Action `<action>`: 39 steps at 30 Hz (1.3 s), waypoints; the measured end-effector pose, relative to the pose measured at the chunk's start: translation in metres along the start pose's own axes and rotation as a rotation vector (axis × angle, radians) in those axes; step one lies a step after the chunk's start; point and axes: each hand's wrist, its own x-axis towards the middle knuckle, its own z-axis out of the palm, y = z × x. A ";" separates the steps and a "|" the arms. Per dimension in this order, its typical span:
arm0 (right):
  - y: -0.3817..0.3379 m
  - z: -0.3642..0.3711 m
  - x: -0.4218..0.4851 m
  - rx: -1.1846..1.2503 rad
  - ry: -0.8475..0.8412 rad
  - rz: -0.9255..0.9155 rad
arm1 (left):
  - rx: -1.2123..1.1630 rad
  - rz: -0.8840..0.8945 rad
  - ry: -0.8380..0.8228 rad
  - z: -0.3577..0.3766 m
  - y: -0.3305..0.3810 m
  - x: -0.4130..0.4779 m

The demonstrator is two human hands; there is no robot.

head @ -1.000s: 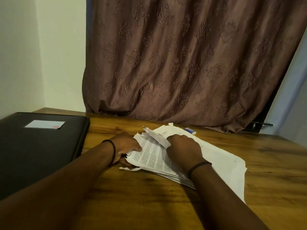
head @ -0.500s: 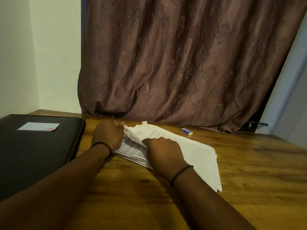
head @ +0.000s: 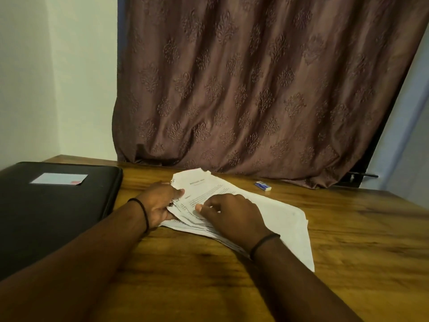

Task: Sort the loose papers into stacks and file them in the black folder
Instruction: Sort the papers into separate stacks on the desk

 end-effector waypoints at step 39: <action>-0.009 -0.009 0.001 0.167 0.324 0.202 | 0.018 0.043 -0.054 0.012 -0.008 -0.005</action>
